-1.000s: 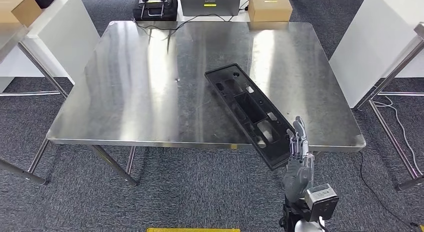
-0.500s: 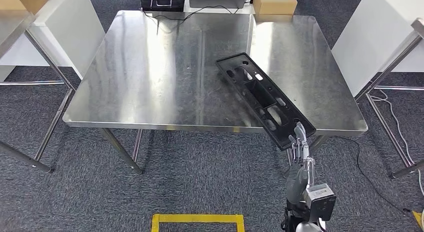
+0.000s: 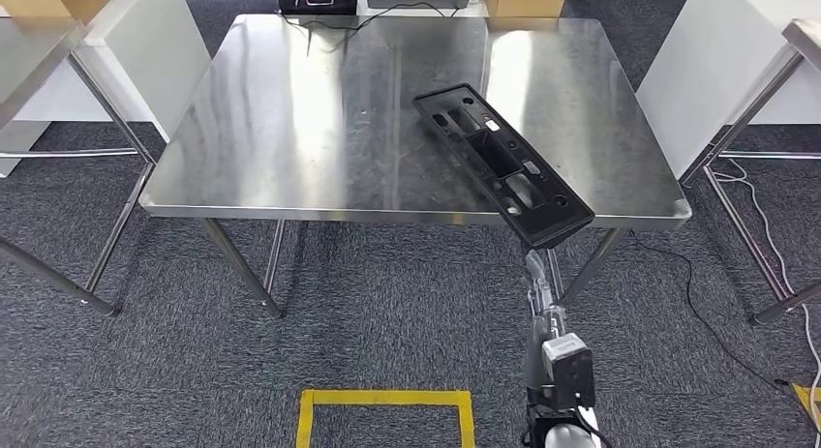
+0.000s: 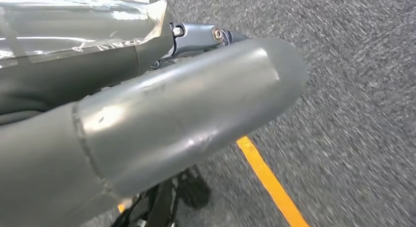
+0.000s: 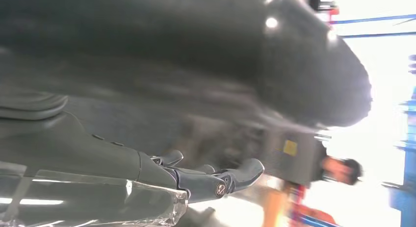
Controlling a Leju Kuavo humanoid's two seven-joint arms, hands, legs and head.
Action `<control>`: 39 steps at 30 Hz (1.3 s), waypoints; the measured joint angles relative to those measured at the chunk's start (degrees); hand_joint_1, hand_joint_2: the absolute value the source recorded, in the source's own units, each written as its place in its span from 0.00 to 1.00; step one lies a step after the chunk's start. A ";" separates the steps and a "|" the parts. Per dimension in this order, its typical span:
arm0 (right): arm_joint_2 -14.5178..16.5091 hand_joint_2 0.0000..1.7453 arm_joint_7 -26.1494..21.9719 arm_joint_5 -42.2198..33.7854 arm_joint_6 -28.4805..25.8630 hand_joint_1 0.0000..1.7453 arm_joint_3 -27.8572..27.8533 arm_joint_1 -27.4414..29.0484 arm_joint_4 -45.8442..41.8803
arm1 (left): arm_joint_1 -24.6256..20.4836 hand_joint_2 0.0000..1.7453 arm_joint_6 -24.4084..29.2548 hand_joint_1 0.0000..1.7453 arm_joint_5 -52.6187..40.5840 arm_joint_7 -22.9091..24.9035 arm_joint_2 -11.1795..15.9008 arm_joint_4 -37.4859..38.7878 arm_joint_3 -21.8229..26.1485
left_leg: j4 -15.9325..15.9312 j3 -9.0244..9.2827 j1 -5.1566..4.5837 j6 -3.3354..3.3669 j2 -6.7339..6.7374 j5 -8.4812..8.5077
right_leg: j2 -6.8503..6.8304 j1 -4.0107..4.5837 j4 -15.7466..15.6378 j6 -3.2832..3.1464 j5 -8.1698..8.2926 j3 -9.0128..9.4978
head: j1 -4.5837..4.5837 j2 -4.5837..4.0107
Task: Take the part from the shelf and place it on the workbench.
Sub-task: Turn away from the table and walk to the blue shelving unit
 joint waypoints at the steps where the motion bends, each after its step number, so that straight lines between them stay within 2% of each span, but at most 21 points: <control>1: 0.02 0.00 -0.22 -1.10 -0.21 0.00 -0.16 -1.03 3.15 | -0.09 0.00 0.00 0.00 -0.09 0.11 0.03 -0.01 -0.23 | -3.64 2.38 0.05 -0.17 -0.15 0.10 | 0.00 -0.01 0.59 0.39 0.25 -0.72 | -0.08 0.00; 3: 0.08 0.00 -1.12 -4.07 0.05 0.00 -0.90 -3.18 9.98 | -0.22 0.00 0.01 0.00 -0.23 0.41 0.09 -0.02 -0.58 | -7.62 4.37 -0.20 0.07 -0.37 -0.74 | -0.02 0.25 1.30 1.34 0.91 -1.64 | -0.21 0.00; 6: 0.13 0.00 0.42 -7.29 -2.06 0.00 -3.36 -6.94 22.13 | -0.19 0.00 0.20 0.00 -0.43 0.96 0.21 -0.02 -1.21 | -8.01 2.98 -0.81 2.35 -0.17 0.44 | 0.02 0.19 1.43 2.70 1.39 -2.66 | -0.24 0.00; 9: -0.34 0.00 5.99 -6.79 -9.00 0.00 -6.74 -10.55 35.01 | -0.25 0.00 0.41 0.00 -0.69 1.29 0.42 -0.04 -1.88 | -8.21 0.32 -1.07 4.50 0.09 2.68 | 0.19 -0.06 8.24 1.91 -5.07 -5.62 | 0.10 0.00; 11: -0.94 0.00 11.28 -6.12 -13.75 0.00 -9.01 -11.97 42.17 | -0.20 0.00 0.43 0.00 -0.93 1.50 0.60 -0.04 -2.25 | -8.13 -1.41 -1.36 4.86 0.08 4.18 | 0.30 0.05 15.32 1.77 -8.94 -6.99 | 0.21 0.00; 12: -1.28 0.00 13.36 -5.76 -15.50 0.00 -9.98 -12.30 45.19 | -0.15 0.00 0.42 0.00 -1.02 1.57 0.64 -0.04 -2.45 | -8.06 -2.33 -1.54 4.92 0.06 4.95 | 0.33 0.14 17.46 2.11 -9.08 -6.74 | 0.24 0.00; 13: -1.63 0.00 14.70 -5.28 -16.61 0.00 -10.66 -12.41 47.34 | -0.08 0.00 0.35 0.00 -1.09 1.61 0.67 -0.04 -2.65 | -8.02 -3.16 -1.72 4.91 0.04 5.66 | 0.35 0.33 17.63 2.53 -8.11 -5.53 | 0.28 0.00; 15: -2.41 0.00 18.93 -4.05 -19.42 0.00 -11.56 -12.62 50.99 | -0.02 0.00 0.11 0.00 -1.29 1.62 0.69 -0.04 -3.04 | -7.97 -4.71 -2.04 4.78 0.09 7.01 | 0.37 0.88 12.20 2.51 -5.84 -0.18 | 0.30 0.00; 17: -3.26 0.00 24.48 -4.82 -21.89 0.00 -12.80 -12.57 54.03 | -0.07 0.00 -0.12 0.00 -1.72 1.76 0.71 -0.04 -3.43 | -7.96 -5.44 -2.33 4.44 0.17 8.14 | 0.30 1.54 3.05 1.20 -6.40 6.24 | 0.19 0.00; 19: -4.00 0.00 30.76 -6.83 -23.32 0.00 -15.10 -11.68 56.92 | -0.02 0.00 -0.26 0.00 -2.45 2.10 0.84 -0.04 -4.00 | -8.21 -5.53 -2.21 3.77 0.25 9.23 | 0.29 2.02 -1.76 0.11 -7.49 8.82 | 0.09 0.00; 21: -4.48 0.00 37.80 -7.02 -24.98 0.00 -17.11 -9.86 59.52 | 0.23 0.00 -0.54 0.00 -3.17 2.44 1.15 -0.04 -4.60 | -8.58 -5.76 -1.96 2.95 0.10 9.88 | 0.12 1.86 -2.39 -0.54 -6.48 8.28 | 0.17 0.00; 22: -4.70 0.00 40.95 -6.67 -25.72 0.00 -17.73 -8.81 60.45 | 0.39 0.00 -0.75 0.00 -3.47 2.66 1.28 -0.04 -4.86 | -7.94 -6.19 -1.85 2.58 0.02 8.56 | -0.03 1.62 -2.58 -1.00 -5.65 7.74 | 0.18 0.00; 25: -4.92 0.00 46.13 -5.30 -27.02 0.00 -18.56 -6.20 62.35 | 0.79 0.00 -1.21 0.00 -4.71 3.72 1.75 -0.04 -5.85 | 0.22 -7.95 -1.36 1.56 -0.02 -0.96 | -0.21 1.10 -2.75 -1.74 -3.15 5.31 | 0.02 0.00; 26: -4.87 0.00 46.64 -4.79 -27.26 0.00 -18.64 -5.77 62.86 | 0.83 0.00 -1.23 0.00 -5.14 4.11 1.89 -0.04 -6.25 | 3.79 -8.24 -1.20 1.21 -0.02 -2.94 | -0.22 1.08 -2.63 -1.67 -2.47 4.54 | -0.01 0.00; 28: -4.73 0.00 47.08 -3.58 -27.77 0.00 -18.61 -5.52 63.65 | 0.82 0.00 -1.21 0.00 -5.76 4.81 2.06 -0.03 -7.02 | 7.74 -7.33 -0.84 0.63 -0.01 -2.09 | -0.27 0.91 -2.02 -1.27 -1.27 2.75 | -0.01 0.00; 30: -4.64 0.00 47.20 -2.09 -28.12 0.00 -18.35 -5.52 64.16 | 0.81 0.00 -1.27 0.00 -6.33 5.37 2.18 -0.02 -7.64 | 4.60 -3.00 -0.28 0.10 0.00 1.04 | -0.27 0.60 -0.75 -0.63 -0.44 0.66 | -0.02 0.00; 31: -4.64 0.00 47.23 -1.53 -28.19 0.00 -18.17 -5.53 64.33 | 0.75 0.00 -1.37 0.00 -6.55 5.56 2.19 -0.02 -7.93 | 0.80 0.11 -0.11 -0.16 -0.05 1.08 | -0.23 0.55 0.05 -0.30 -0.20 -0.35 | -0.08 0.00; 32: -4.66 0.00 47.25 -1.10 -28.24 0.00 -17.98 -5.56 64.48 | 0.70 0.00 -1.55 0.00 -6.74 5.70 2.21 -0.02 -8.23 | -3.05 2.83 -0.08 -0.13 -0.16 0.26 | -0.22 0.58 0.78 0.05 0.02 -1.13 | -0.08 0.00; 34: -4.70 0.00 47.25 -0.78 -28.30 0.00 -17.79 -5.63 64.67 | 0.58 0.00 -1.86 0.00 -7.07 5.90 2.21 -0.02 -8.79 | -7.50 5.22 -0.44 0.56 -0.37 -1.85 | -0.21 0.80 1.55 0.98 0.72 -2.08 | -0.11 0.00; 37: -4.98 0.00 47.14 -0.71 -28.35 0.00 -17.71 -5.44 65.01 | 0.68 0.00 -1.97 0.00 -7.25 6.13 2.11 -0.01 -9.02 | -8.21 3.61 -0.86 3.00 -0.06 -0.78 | -0.05 0.72 2.11 2.14 0.87 -3.17 | -0.09 0.00; 39: -5.16 0.00 47.08 -0.71 -28.37 0.00 -17.66 -5.27 65.24 | 0.73 0.00 -1.96 0.00 -7.25 6.22 2.11 0.00 -9.03 | -8.39 1.93 -0.91 4.30 0.25 0.71 | 0.16 0.48 6.27 1.71 -3.57 -4.88 | 0.07 0.00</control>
